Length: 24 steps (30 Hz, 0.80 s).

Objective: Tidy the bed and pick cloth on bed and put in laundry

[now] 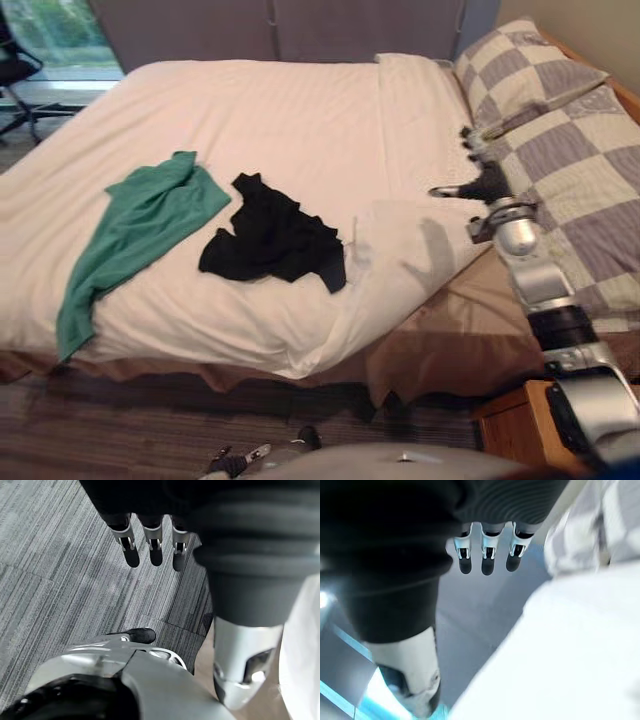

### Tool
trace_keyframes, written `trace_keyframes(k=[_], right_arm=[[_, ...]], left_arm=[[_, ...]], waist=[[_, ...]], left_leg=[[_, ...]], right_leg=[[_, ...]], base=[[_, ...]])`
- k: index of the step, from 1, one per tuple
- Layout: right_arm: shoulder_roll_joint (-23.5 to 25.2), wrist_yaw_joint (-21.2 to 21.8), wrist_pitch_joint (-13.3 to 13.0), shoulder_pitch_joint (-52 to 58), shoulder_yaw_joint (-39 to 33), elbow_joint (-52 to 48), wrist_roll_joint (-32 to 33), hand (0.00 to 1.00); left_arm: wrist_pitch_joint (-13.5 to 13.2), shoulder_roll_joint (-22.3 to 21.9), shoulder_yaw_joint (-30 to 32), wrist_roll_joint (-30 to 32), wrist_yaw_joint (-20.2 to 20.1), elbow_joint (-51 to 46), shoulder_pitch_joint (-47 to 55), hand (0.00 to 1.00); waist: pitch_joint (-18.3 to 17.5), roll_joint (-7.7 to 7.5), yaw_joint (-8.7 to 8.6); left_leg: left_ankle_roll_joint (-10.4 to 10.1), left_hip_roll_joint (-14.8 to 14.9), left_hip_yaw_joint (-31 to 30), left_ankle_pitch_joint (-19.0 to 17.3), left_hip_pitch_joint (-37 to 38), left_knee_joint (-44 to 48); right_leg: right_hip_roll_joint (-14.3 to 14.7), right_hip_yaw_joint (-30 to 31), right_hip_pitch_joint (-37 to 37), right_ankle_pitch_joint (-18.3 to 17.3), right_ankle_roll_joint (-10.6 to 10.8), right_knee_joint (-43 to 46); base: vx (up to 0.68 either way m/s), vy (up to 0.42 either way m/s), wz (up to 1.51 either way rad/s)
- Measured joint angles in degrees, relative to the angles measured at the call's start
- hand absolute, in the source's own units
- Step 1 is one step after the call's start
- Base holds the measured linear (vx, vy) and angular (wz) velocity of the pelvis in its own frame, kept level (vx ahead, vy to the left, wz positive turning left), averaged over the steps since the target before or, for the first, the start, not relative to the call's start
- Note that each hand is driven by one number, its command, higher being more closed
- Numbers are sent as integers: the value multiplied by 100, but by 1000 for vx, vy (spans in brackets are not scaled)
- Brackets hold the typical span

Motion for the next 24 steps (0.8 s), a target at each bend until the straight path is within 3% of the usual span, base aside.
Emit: trace_keyframes(k=[4, 8, 11, 16, 24], right_arm=[[164, -122, 184, -743, 397, 555, -176, 0], [324, -578, 225, -1851, 396, 1127, -292, 0], [321, -801, 257, -2411, 396, 1370, -385, 0], [247, -1011, 334, -3035, 541, 1448, -338, 0], [-413, -1196, 672, -3187, 592, 1693, 174, 0]], left_arm=[[-26, 153, -2, 206, 26, -197, -237, 0], [-30, 549, -6, 433, 50, -378, -799, 0], [-133, 600, -29, 640, 163, -851, -1241, 0], [-141, 727, -41, 676, 294, -1242, -1554, 0], [222, 873, -60, 1058, 294, -1502, -1969, 0]], waist=[[326, -94, 265], [1048, -512, 497], [1445, -545, 568], [1712, -544, 625], [1901, -598, 721]], left_leg=[[69, 108, -108, 198, -568, 3], [74, 260, -141, 449, -1172, 11], [133, 247, -298, 538, -1435, 23], [136, 268, -383, 576, -1749, 14], [83, 462, -406, 624, -2028, 19]], right_leg=[[123, -16, -501, 150, -31, -10], [295, -41, -1011, 496, -164, -21], [320, -79, -1199, 588, -199, -4], [378, -71, -1472, 678, -205, 16], [546, 134, -1761, 875, -275, 35]], base=[[-121, 1, 17], [-91, -11, 9], [-36, 38, 29], [-11, 18, 10], [3, 14, 3]])
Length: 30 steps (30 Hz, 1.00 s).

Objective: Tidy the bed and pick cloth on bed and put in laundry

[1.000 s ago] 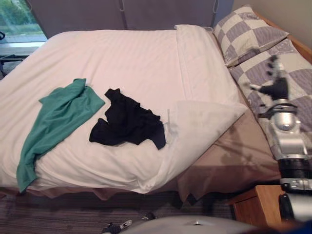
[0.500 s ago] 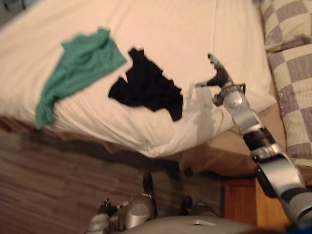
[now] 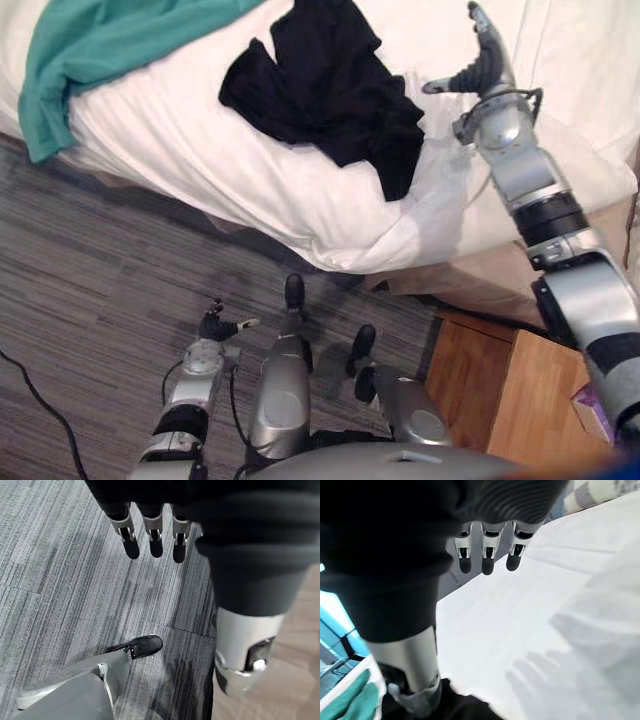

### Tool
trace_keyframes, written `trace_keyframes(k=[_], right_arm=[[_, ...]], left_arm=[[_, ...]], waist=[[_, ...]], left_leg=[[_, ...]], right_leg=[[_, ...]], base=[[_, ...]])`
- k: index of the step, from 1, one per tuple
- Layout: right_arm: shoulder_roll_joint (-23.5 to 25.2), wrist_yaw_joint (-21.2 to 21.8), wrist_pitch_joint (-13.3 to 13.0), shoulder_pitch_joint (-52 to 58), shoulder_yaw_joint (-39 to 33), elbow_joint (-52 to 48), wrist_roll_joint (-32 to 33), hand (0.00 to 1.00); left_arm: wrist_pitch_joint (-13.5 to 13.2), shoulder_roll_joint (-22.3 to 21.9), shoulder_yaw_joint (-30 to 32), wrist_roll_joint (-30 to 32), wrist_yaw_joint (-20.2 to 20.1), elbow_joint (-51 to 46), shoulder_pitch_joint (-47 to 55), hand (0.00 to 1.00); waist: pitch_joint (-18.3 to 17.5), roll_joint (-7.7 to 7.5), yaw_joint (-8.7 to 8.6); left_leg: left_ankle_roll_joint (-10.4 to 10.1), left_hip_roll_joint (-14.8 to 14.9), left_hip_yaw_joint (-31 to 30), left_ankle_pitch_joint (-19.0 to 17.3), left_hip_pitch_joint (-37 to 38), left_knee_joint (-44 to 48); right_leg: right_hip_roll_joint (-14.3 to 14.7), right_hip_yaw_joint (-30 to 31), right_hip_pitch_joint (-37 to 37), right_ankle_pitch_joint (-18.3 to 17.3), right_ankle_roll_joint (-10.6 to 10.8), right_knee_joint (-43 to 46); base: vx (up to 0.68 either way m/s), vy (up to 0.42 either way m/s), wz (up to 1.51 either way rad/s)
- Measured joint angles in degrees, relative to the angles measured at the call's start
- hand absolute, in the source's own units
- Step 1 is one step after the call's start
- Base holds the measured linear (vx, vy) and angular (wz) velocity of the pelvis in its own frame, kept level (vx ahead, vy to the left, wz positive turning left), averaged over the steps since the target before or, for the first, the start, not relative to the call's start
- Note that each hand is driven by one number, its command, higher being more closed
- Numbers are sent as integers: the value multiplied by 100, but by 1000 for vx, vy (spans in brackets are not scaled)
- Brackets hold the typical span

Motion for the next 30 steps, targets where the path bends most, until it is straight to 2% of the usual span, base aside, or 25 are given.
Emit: trace_keyframes(k=[3, 10, 14, 20, 23, 24, 27, 30], right_arm=[[-18, 7, 136, 0, -36, 211, 100, 0], [-377, 97, 195, 1, -102, 388, 222, 0], [-452, 457, 254, 33, -122, 388, 221, 0], [-452, 1006, 543, 407, -124, 450, 228, 0], [-451, 1213, 555, 521, -252, 521, 217, 0], [-451, 1315, 553, 560, -296, 563, 197, 100], [-451, 1660, 474, 686, -377, 623, -167, 100], [-451, 1767, 358, 717, -405, 816, -488, 100]], left_arm=[[120, 42, -3, 36, -2, 0, -126, 0], [174, 103, -46, 75, -5, -7, -277, 0], [255, 104, -96, 111, -5, -7, -341, 0], [279, 137, -269, 231, -13, -21, -394, 0], [287, 138, -269, 261, -15, -50, -404, 0], [311, 144, -270, 270, -20, -97, -400, 0], [408, 146, -276, 281, -49, -142, -477, 0], [482, 173, -280, 430, -57, -142, -581, 0]], waist=[[0, 0, -34], [18, -7, -20], [41, 25, -112], [74, 29, -101], [77, 34, -104], [77, 34, -104], [78, 31, -99], [83, 22, -99]], left_leg=[[-21, 60, -10, 16, -63, 8], [-40, 182, 79, 89, -170, 25], [-67, 202, 152, 82, -167, 24], [-81, 217, 283, 110, -180, 1], [-87, 219, 292, 139, -194, -5], [-87, 234, 292, 144, -194, -6], [-117, 246, 290, 178, -193, -5], [-90, 238, 288, 197, -175, -5]], right_leg=[[64, 101, -61, 39, -7, 0], [166, 244, -231, 82, -51, 0], [180, 338, -269, 81, -51, -5], [188, 442, -296, -26, -138, -85], [195, 461, -295, -105, -148, -114], [212, 462, -295, -107, -151, -116], [223, 460, -290, -109, -155, -116], [216, 459, -266, -108, -154, -116]], base=[[6, -1, -4], [-1, -19, -8], [-26, -8, -12], [-33, -25, -11], [-20, -36, -2], [-11, -31, -1], [0, 0, 0], [8, -1, 1]])
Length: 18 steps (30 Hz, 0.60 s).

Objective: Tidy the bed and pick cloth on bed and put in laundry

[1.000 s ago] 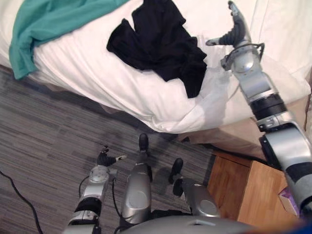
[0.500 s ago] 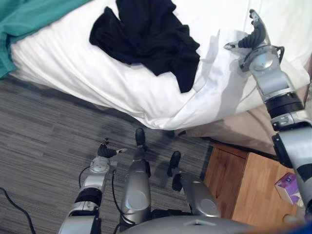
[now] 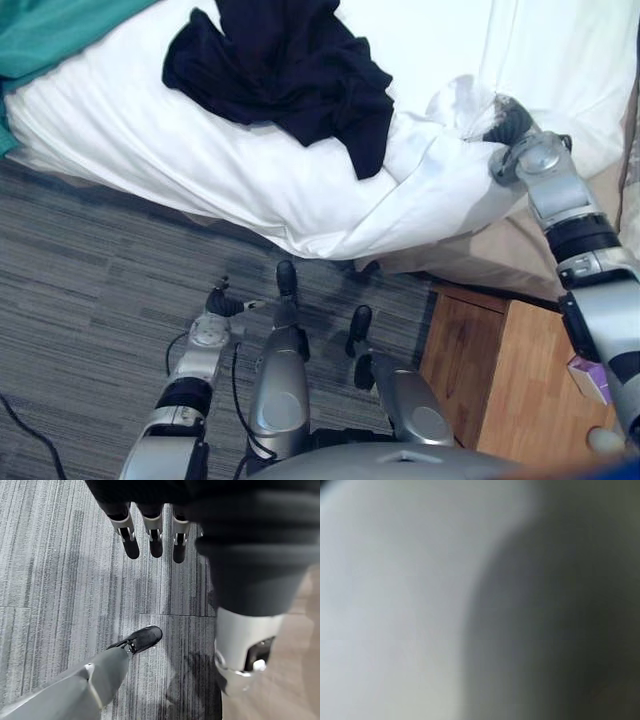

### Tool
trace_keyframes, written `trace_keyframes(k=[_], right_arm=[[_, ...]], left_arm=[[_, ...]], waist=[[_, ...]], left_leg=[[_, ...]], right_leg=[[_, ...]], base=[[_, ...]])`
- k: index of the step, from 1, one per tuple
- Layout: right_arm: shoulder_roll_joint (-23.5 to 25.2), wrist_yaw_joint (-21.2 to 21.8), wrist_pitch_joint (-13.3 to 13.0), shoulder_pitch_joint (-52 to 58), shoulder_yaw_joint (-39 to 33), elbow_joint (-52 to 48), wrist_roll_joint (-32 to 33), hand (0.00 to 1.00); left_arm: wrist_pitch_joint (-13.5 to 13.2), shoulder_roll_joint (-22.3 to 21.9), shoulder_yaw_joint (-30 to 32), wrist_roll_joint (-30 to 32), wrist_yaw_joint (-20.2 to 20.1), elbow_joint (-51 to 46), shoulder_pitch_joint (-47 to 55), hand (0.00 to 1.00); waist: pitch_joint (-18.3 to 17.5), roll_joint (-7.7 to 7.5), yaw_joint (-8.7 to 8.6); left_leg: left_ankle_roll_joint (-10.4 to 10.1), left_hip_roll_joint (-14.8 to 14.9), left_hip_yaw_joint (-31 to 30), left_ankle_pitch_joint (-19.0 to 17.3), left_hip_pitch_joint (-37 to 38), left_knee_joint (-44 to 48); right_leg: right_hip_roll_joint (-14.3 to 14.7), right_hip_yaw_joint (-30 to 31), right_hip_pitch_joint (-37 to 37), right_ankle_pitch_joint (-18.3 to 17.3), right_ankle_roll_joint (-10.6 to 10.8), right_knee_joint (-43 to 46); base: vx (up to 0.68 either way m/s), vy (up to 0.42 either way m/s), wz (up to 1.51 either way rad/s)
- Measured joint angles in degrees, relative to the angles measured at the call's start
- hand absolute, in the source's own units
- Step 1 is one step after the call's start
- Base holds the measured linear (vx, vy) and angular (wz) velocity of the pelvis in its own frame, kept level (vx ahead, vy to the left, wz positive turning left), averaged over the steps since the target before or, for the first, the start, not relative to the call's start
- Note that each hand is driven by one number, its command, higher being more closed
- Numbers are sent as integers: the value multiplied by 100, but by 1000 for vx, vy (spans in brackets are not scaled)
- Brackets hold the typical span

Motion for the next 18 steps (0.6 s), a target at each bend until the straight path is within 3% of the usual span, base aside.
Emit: trace_keyframes(k=[6, 12, 15, 18], right_arm=[[24, -190, -109, 52, 38, 229, 197, 100], [176, -953, -347, 846, -281, -289, 1018, 100], [356, -1316, -458, 1664, -743, -1023, 1393, 100], [661, -1582, -496, 2497, -1102, -1635, 1663, 100]], left_arm=[[15, 43, -109, 80, -88, 1, -57, 0], [18, 24, -203, 73, -82, -45, 56, 0], [52, -35, -204, 71, -77, -125, 242, 0], [188, -102, -209, 70, -76, -201, 559, 0]], waist=[[0, 0, 1], [-6, -16, 4], [-42, -56, -52], [-244, -162, -261]], left_leg=[[-32, 2, -1, -23, 49, -4], [-68, 10, 145, -90, 412, -5], [-79, 11, 341, -176, 655, -8], [-85, -6, 527, -256, 813, -10]], right_leg=[[0, -3, 51, 0, -1, 0], [-14, 113, 348, 1, -1, -15], [-33, 287, 502, 0, 2, -53], [-66, 433, 596, 8, 34, -112]], base=[[0, 0, 0], [3, -1, -11], [-3, 7, -33], [38, 20, -30]])
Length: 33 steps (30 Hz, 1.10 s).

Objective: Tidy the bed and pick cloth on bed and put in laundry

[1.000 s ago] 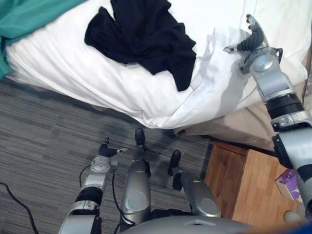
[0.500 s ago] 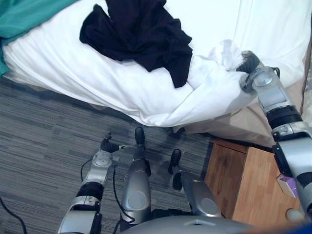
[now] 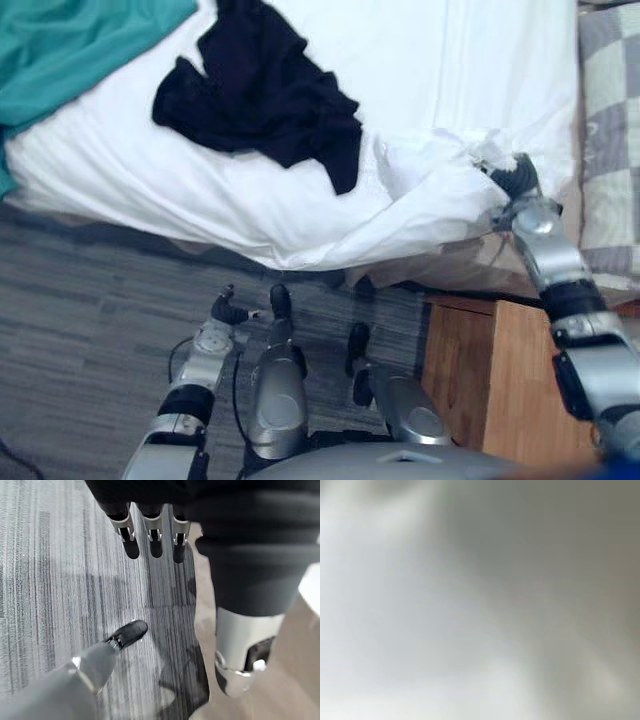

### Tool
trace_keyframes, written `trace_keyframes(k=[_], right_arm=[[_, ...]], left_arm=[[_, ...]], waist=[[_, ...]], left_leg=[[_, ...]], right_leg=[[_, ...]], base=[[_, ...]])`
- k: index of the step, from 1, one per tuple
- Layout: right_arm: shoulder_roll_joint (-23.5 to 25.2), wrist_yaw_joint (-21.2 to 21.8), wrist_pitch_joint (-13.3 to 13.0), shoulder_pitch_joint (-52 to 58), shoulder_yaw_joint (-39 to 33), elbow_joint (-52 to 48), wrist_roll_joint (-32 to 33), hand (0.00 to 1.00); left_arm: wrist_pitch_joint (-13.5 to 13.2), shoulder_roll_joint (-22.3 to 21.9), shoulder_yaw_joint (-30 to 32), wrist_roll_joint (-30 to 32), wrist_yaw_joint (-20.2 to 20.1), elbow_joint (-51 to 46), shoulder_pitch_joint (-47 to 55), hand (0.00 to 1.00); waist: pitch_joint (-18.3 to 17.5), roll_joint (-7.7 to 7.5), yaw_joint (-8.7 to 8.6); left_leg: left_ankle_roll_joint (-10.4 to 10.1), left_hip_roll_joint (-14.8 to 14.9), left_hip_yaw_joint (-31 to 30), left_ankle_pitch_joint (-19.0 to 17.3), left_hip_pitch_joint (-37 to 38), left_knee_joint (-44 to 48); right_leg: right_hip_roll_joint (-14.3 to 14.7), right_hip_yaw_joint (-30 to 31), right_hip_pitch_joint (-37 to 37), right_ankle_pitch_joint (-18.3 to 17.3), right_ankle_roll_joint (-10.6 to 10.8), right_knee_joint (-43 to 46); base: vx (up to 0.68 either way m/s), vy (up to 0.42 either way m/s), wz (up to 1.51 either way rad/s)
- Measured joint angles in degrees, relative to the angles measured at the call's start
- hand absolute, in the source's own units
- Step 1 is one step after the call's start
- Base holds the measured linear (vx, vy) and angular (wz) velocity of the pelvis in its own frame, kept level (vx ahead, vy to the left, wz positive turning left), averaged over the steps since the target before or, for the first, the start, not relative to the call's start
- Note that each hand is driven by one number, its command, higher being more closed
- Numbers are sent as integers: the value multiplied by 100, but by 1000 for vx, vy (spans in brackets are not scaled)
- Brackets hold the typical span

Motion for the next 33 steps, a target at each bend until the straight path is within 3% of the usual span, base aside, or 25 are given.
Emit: trace_keyframes(k=[2, 5, 9, 10, 13, 19, 24, 28, 33], right_arm=[[245, -126, -13, 578, -189, -231, 138, 100], [594, -335, -163, 1526, -392, -583, 164, 100], [947, -370, -549, 2181, -557, -774, 158, 100], [1028, -373, -591, 2260, -623, -776, 156, 0], [1232, -405, -691, 2474, -741, -718, 161, 0], [1647, -533, -1129, 2975, -1189, -74, 407, 0], [1709, -663, -1413, 3034, -1413, 527, 405, 0], [1715, -865, -1594, 3162, -1874, 620, 560, 0], [1648, -1461, -1617, 3277, -2853, 419, 804, 0]], left_arm=[[70, -99, -27, 3, -2, 3, 202, 0], [80, -287, -233, 4, -3, 28, 519, 0], [58, -499, -361, 3, -2, 308, 805, 0], [47, -523, -442, 2, -4, 428, 842, 0], [-39, -662, -447, -15, -9, 662, 1052, 0], [-234, -626, -455, -9, -52, 975, 1242, 0], [-343, -608, -451, -9, -255, 1126, 1308, 0], [-405, -626, -440, -17, -379, 1126, 1401, 0], [-428, -777, -184, -57, -419, 1132, 1744, 0]], waist=[[-226, -58, -115], [-577, -20, -263], [-1026, 228, -437], [-1083, 293, -458], [-1206, 486, -512], [-1426, 571, -632], [-1541, 613, -705], [-1624, 692, -745], [-1722, 855, -904]], left_leg=[[0, -53, 72, -58, 132, 2], [-13, -146, 182, -156, 524, 0], [-57, -248, 283, -325, 805, -2], [-48, -271, 309, -359, 862, -2], [-39, -343, 449, -479, 1069, -3], [3, -507, 599, -677, 1328, -3], [-32, -534, 742, -766, 1560, -3], [-108, -441, 766, -818, 1723, -4], [-225, -307, 885, -931, 1792, -6]], right_leg=[[-49, 67, 108, -29, 56, -30], [-154, 204, 446, -141, 196, -20], [-247, 314, 676, -251, 271, -18], [-274, 351, 720, -287, 298, -18], [-323, 531, 858, -369, 375, -43], [-488, 681, 1034, -426, 397, -63], [-504, 790, 1166, -423, 402, -7], [-385, 829, 1249, -402, 381, 116], [-285, 963, 1205, -368, 368, 202]], base=[[82, 39, -17], [113, 50, -16], [65, 34, -10], [38, 50, -11], [31, 44, -20], [79, 54, -16], [94, 35, -17], [44, -11, -5], [-8, -35, -21]])
